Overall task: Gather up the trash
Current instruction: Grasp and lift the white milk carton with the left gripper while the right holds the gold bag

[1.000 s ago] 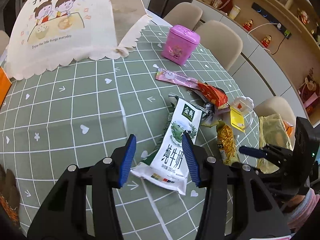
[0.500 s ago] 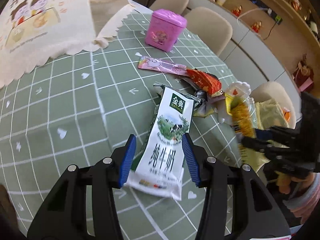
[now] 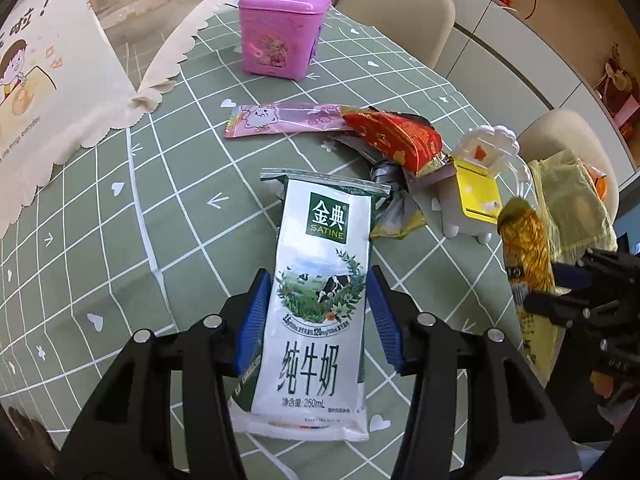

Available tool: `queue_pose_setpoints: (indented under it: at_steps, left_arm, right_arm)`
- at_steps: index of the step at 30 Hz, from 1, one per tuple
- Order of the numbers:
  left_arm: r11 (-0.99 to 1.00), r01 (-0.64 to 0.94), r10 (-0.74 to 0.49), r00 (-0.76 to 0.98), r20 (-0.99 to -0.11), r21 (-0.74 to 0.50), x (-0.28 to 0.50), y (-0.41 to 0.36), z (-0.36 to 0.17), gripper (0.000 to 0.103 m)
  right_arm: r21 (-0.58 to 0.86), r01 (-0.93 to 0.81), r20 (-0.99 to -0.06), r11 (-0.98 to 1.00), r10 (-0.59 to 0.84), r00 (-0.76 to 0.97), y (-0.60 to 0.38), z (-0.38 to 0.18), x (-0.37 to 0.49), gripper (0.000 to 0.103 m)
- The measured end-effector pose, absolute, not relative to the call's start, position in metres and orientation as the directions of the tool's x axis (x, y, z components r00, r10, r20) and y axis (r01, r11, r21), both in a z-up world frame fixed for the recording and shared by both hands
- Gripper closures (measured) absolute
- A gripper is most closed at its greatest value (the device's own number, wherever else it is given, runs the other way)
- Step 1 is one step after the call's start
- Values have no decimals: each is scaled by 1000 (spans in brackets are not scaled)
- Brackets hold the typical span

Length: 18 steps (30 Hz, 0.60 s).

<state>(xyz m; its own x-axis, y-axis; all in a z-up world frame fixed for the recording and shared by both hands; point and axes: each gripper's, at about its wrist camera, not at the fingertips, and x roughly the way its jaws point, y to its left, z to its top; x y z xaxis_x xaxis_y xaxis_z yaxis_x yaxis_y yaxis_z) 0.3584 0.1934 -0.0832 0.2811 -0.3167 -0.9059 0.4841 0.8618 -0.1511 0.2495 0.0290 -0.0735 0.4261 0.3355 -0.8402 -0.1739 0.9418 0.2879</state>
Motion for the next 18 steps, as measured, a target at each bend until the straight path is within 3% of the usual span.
queue_pose_setpoints:
  at_steps: [18]
  left_arm:
    - [885, 414, -329, 230, -916, -214, 358, 184, -88, 53]
  right_arm:
    - [304, -165, -843, 938, 346, 411, 26, -81, 239, 75]
